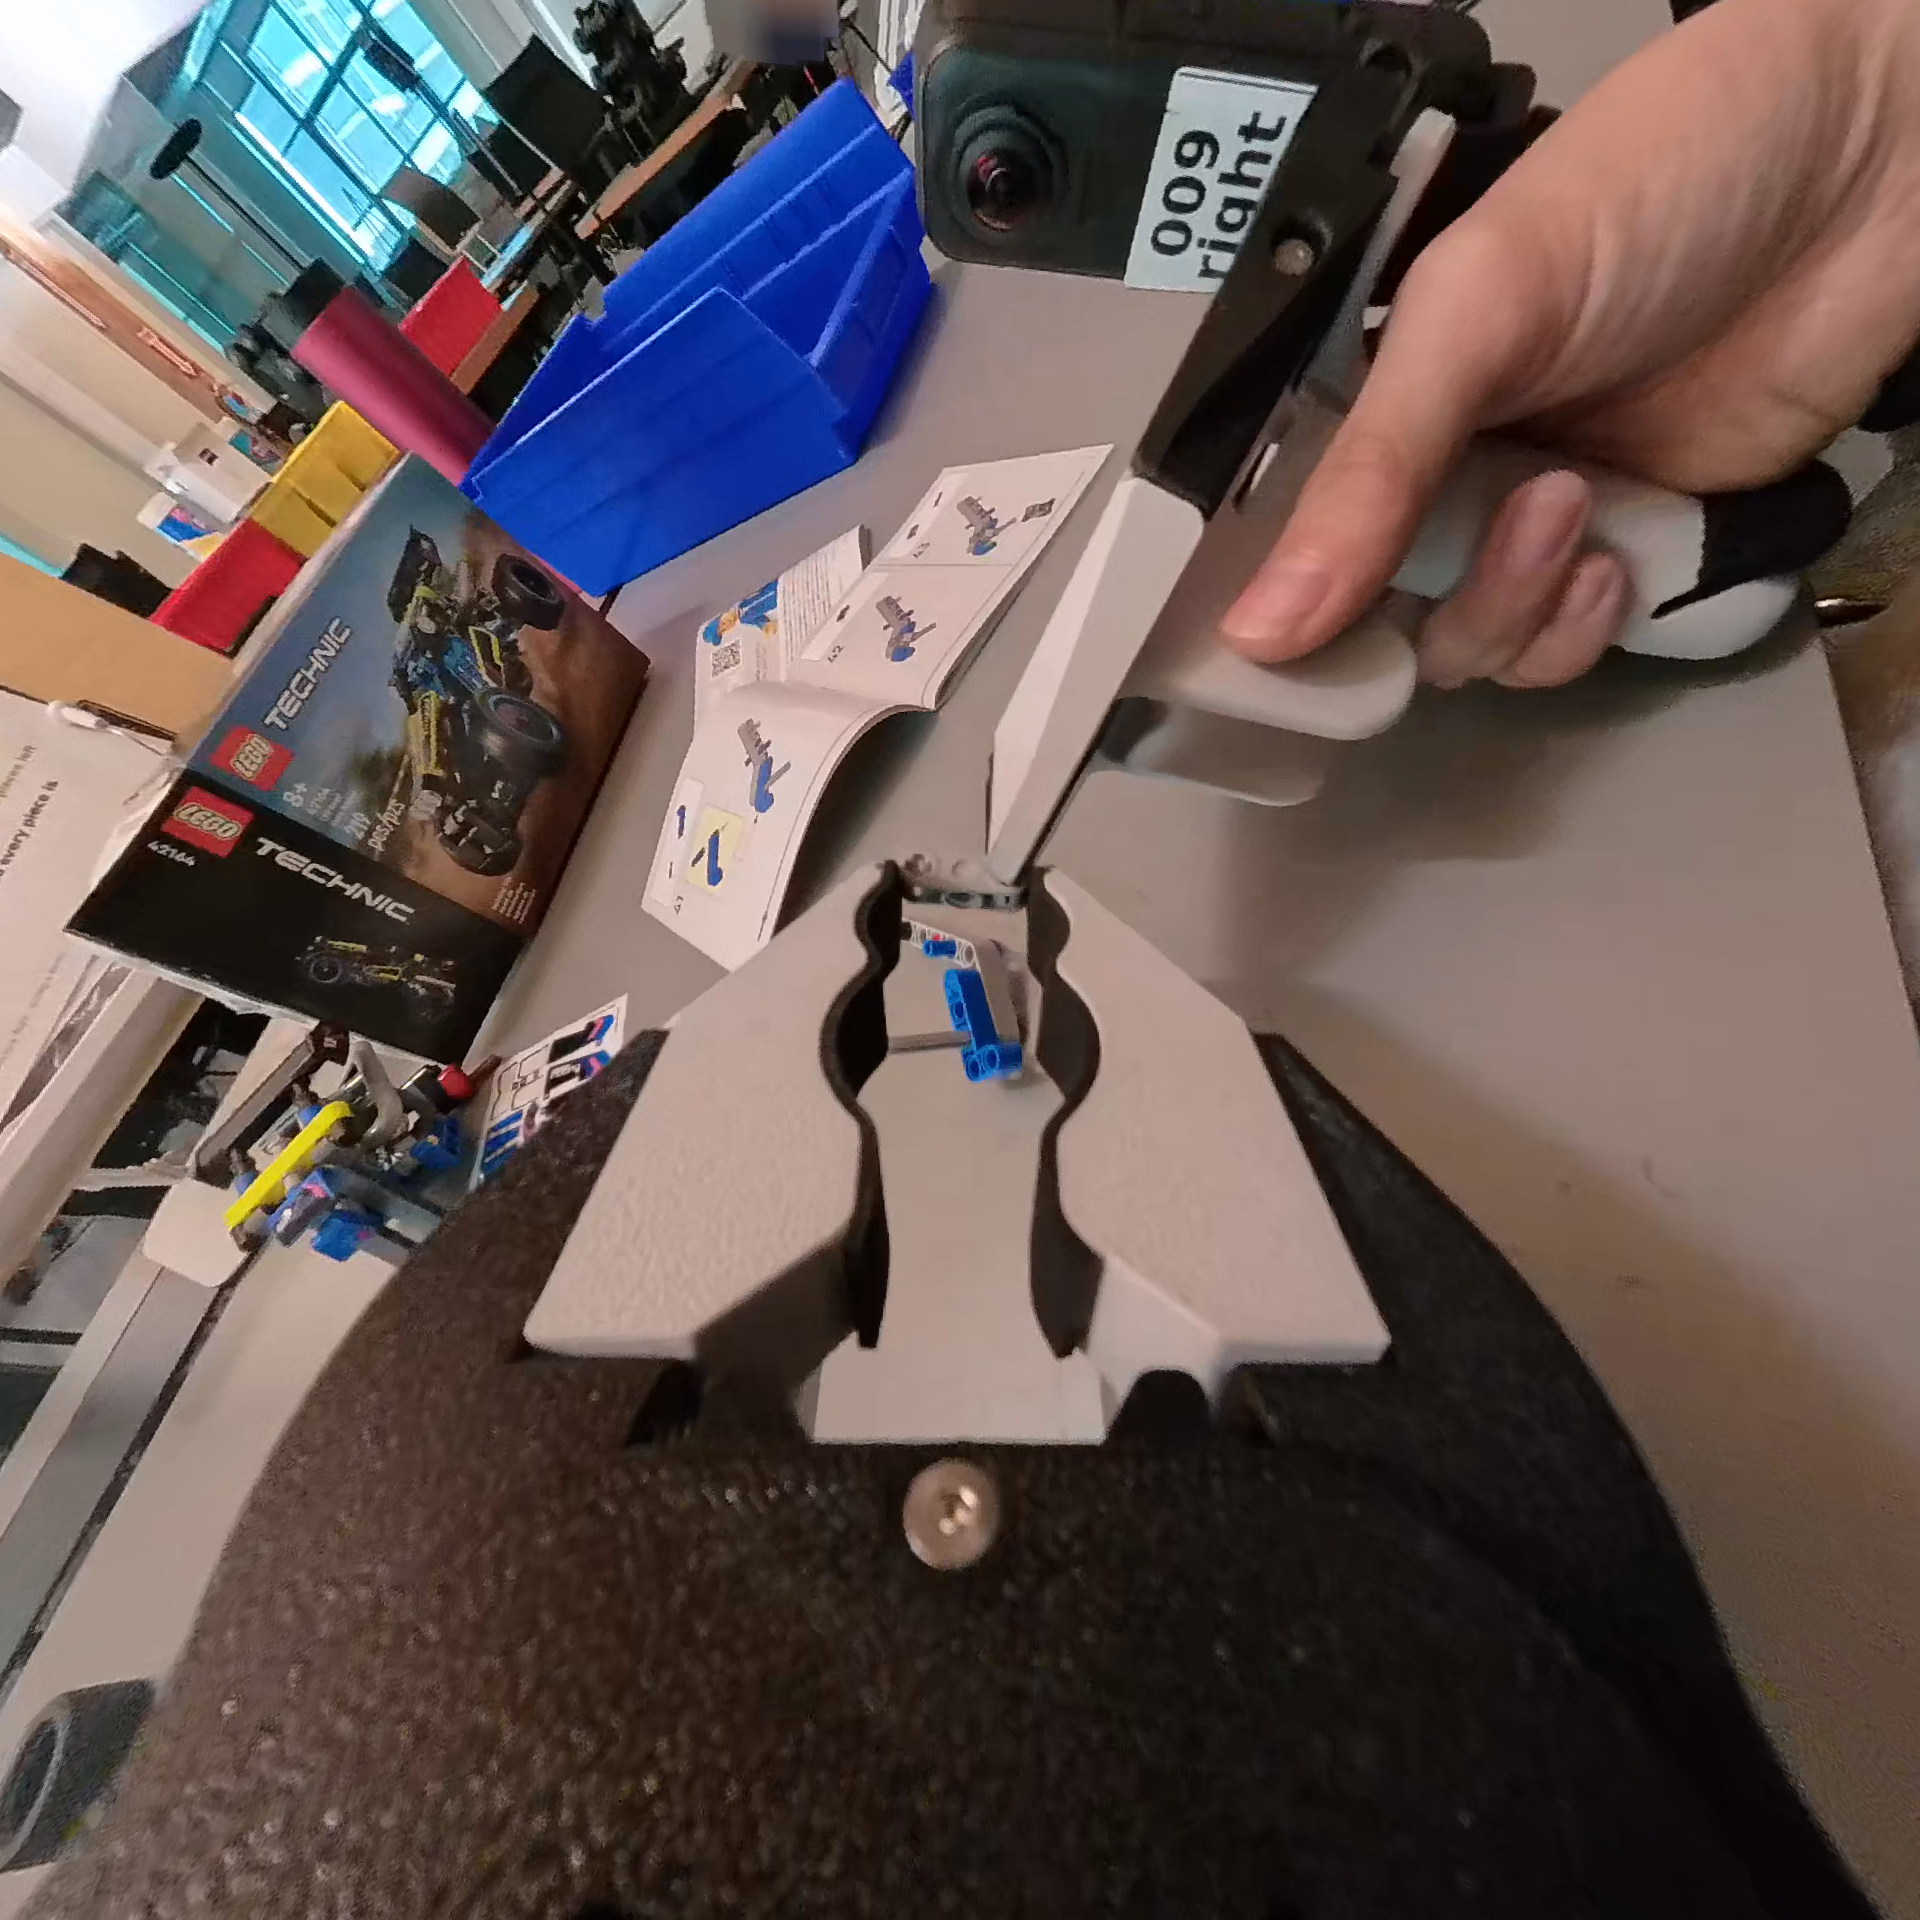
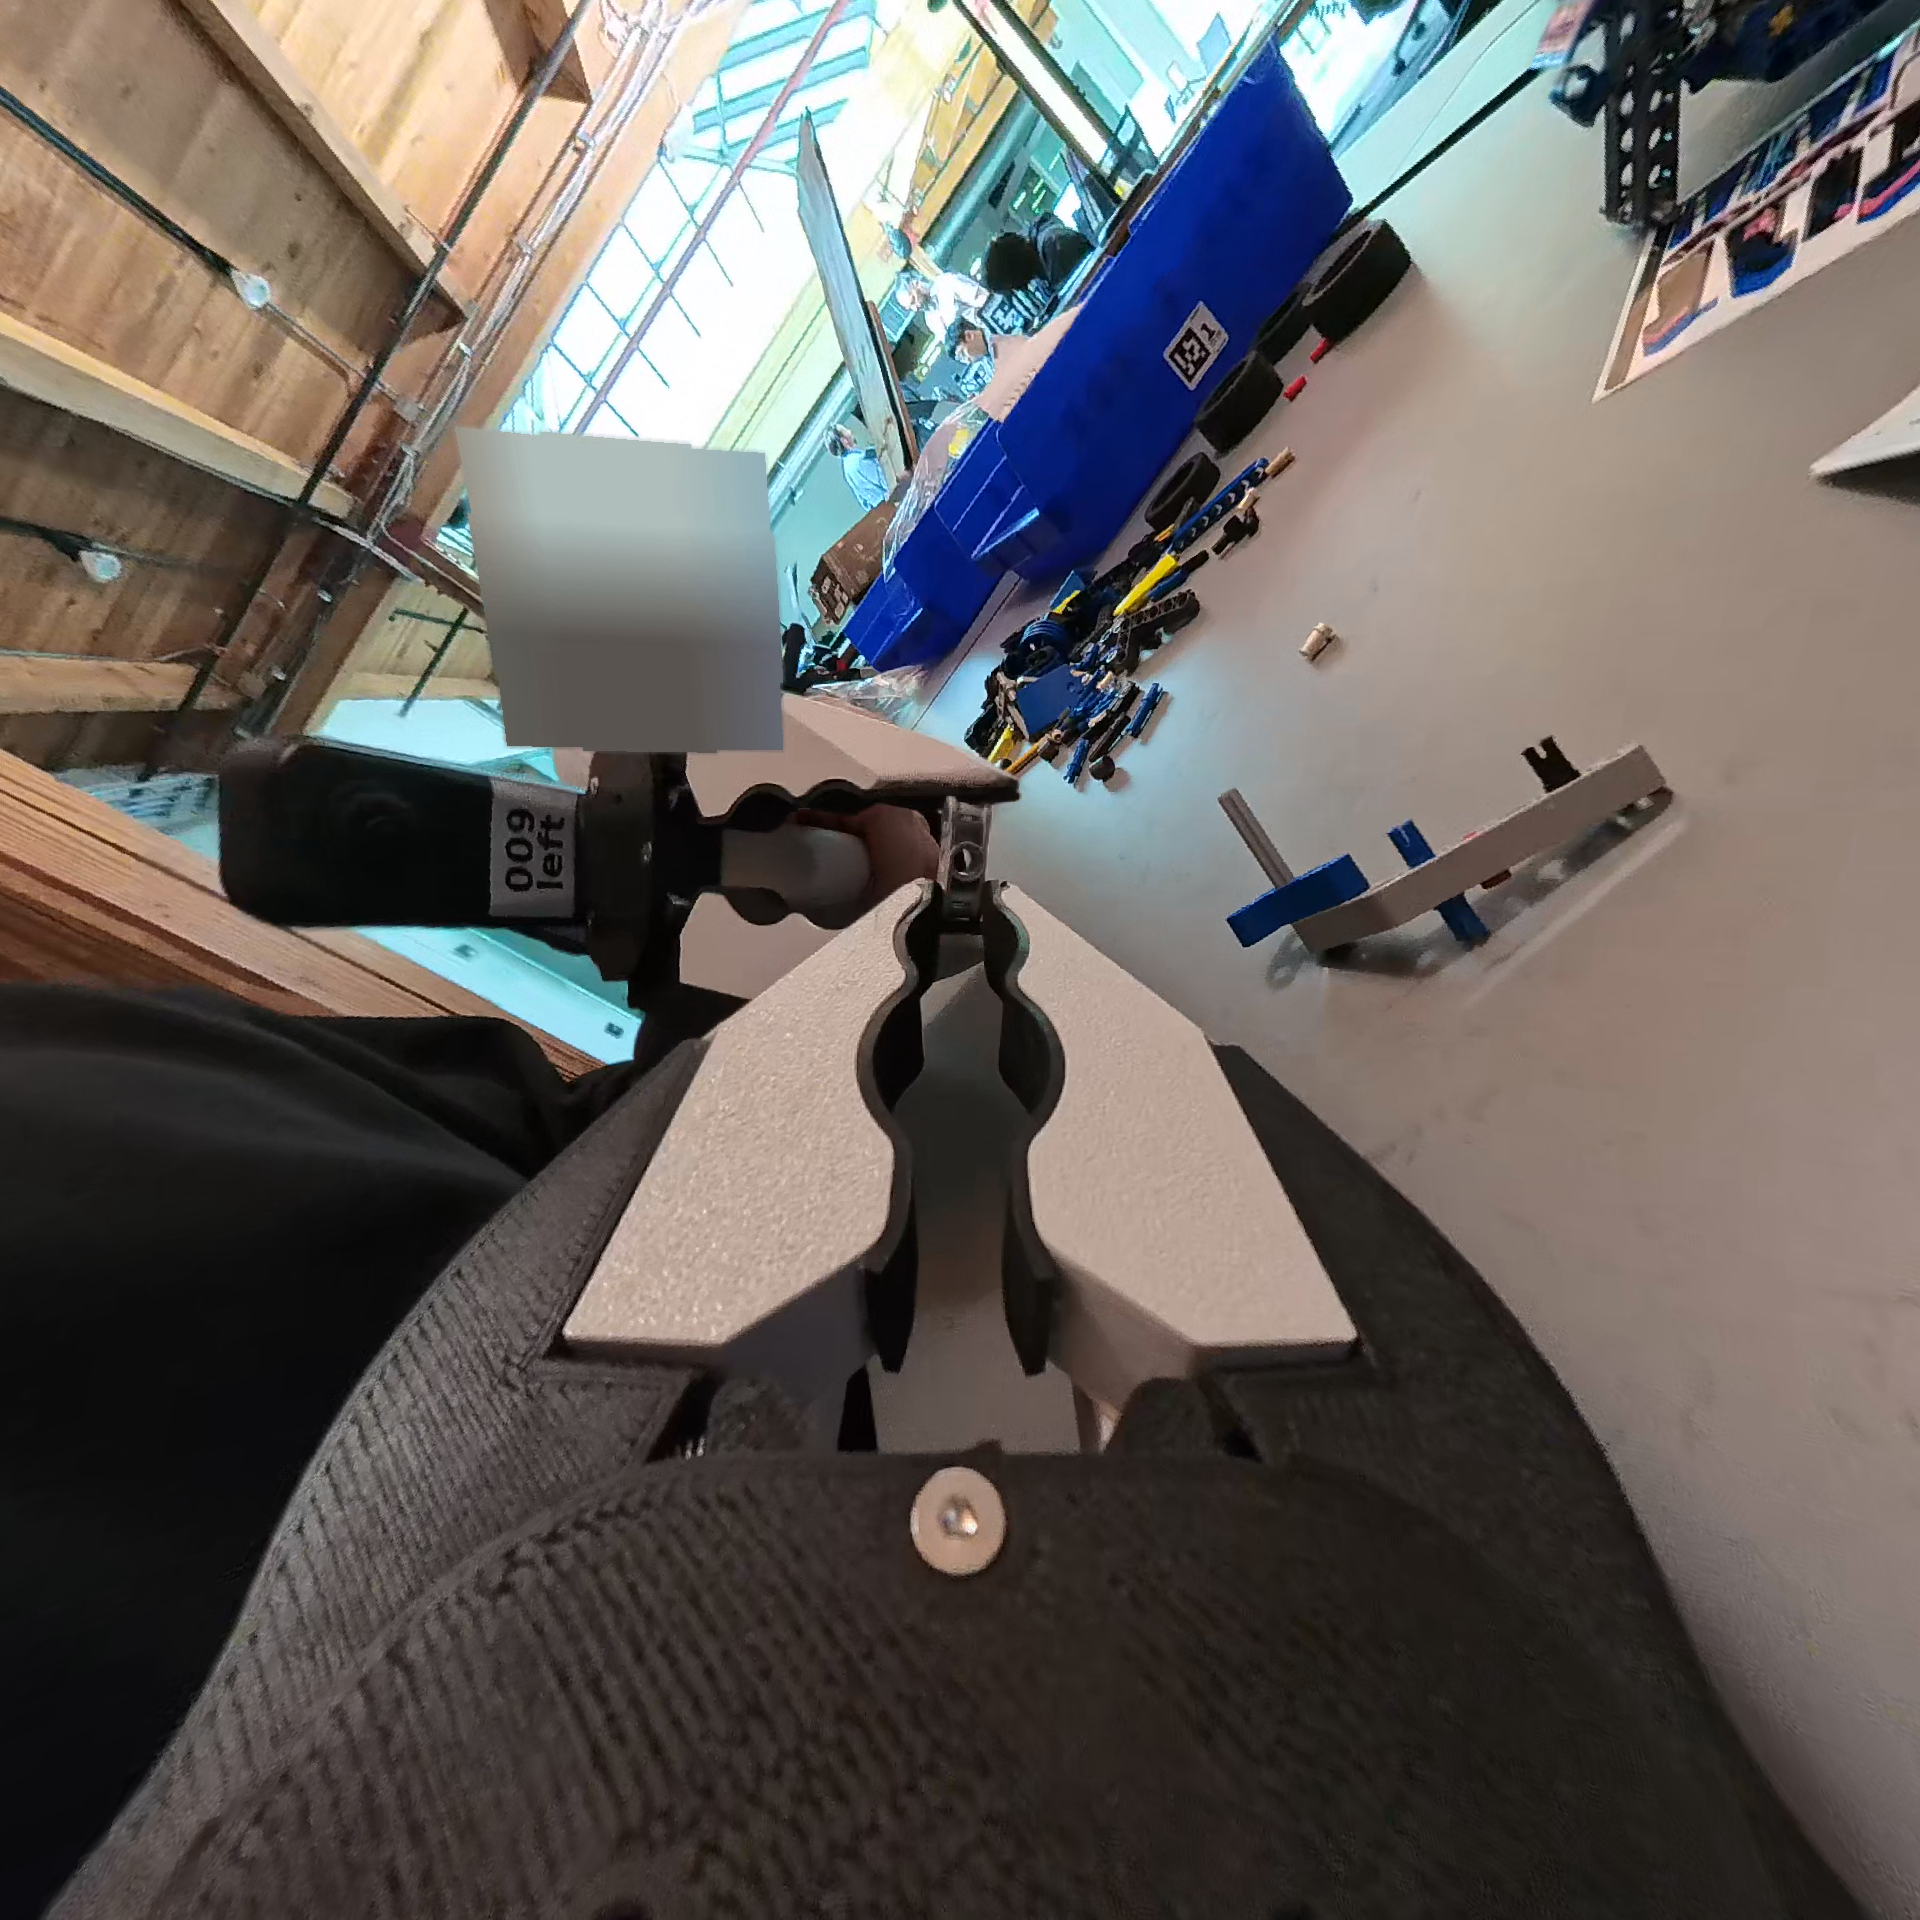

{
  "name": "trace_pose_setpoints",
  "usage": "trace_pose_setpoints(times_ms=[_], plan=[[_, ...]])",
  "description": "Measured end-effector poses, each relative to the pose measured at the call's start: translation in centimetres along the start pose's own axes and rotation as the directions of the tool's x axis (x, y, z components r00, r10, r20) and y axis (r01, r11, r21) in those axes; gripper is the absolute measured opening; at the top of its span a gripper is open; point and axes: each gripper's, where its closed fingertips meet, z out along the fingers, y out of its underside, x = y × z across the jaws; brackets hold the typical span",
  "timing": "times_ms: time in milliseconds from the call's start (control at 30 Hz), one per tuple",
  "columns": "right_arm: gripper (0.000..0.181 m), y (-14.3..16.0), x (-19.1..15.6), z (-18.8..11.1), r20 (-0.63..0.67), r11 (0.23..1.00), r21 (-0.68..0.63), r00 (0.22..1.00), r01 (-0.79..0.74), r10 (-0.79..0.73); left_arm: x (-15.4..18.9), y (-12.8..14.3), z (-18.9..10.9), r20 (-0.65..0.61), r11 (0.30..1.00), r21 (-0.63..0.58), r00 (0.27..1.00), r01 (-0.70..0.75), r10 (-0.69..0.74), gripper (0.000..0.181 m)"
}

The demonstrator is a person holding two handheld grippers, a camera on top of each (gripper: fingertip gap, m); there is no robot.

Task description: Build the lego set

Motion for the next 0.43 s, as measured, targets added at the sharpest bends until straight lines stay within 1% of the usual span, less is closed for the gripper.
trace_pose_setpoints(times_ms=[67, 100, 167, 200, 233, 267, 300, 333, 367, 400, 433], plan=[[0.007, 0.1, 0.1, 0.1, -0.005, 0.999, -0.029, 0.999, 0.041, -0.041, 0.1, 0.2, 0.0, -0.042, 0.998, 0.019, 0.998, 0.056, -0.055, 0.021], [0.008, 0.0, 0.0, 0.0, 0.002, 0.995, -0.043, 0.996, 0.087, -0.087, 0.0, 0.3, -0.1, -0.065, 0.994, 0.031, 0.993, 0.101, -0.098, 0.021], [0.007, -0.7, -0.3, -0.5, -0.001, 0.963, -0.061, 0.965, 0.261, -0.262, -0.8, 0.7, -0.5, -0.116, 0.977, 0.045, 0.972, 0.209, -0.203, 0.021], [0.008, -1.0, 0.0, -0.7, -0.02, 0.924, -0.097, 0.927, 0.37, -0.374, -1.2, 1.1, -0.8, -0.154, 0.961, 0.045, 0.953, 0.271, -0.262, 0.021], [0.011, -1.2, 0.4, -0.8, -0.03, 0.863, -0.146, 0.87, 0.484, -0.493, -1.8, 1.4, -1.1, -0.187, 0.942, 0.048, 0.93, 0.331, -0.317, 0.021], [0.013, -1.3, 1.2, -0.8, -0.036, 0.784, -0.216, 0.798, 0.581, -0.601, -2.3, 1.7, -1.3, -0.225, 0.925, 0.055, 0.907, 0.376, -0.355, 0.021], [0.018, -1.5, 2.5, -0.8, -0.053, 0.703, -0.306, 0.726, 0.642, -0.685, -2.4, 1.9, -1.4, -0.278, 0.911, 0.052, 0.882, 0.408, -0.38, 0.021], [0.027, -1.7, 3.6, -0.8, -0.038, 0.613, -0.395, 0.655, 0.684, -0.755, -2.5, 2.2, -1.4, -0.323, 0.9, 0.033, 0.857, 0.435, -0.402, 0.021], [0.028, -1.5, 4.3, -0.6, 0.027, 0.513, -0.465, 0.591, 0.721, -0.806, -2.6, 2.6, -1.3, -0.353, 0.893, 0.007, 0.836, 0.451, -0.419, 0.021], [0.031, -1.3, 5.1, -0.4, 0.088, 0.429, -0.514, 0.543, 0.743, -0.835, -2.6, 3.0, -1.1, -0.376, 0.891, -0.016, 0.823, 0.455, -0.427, 0.021], [0.034, -1.0, 5.9, -0.1, 0.143, 0.373, -0.55, 0.524, 0.747, -0.84, -2.9, 3.3, -0.8, -0.382, 0.889, -0.027, 0.817, 0.456, -0.431, 0.021]])
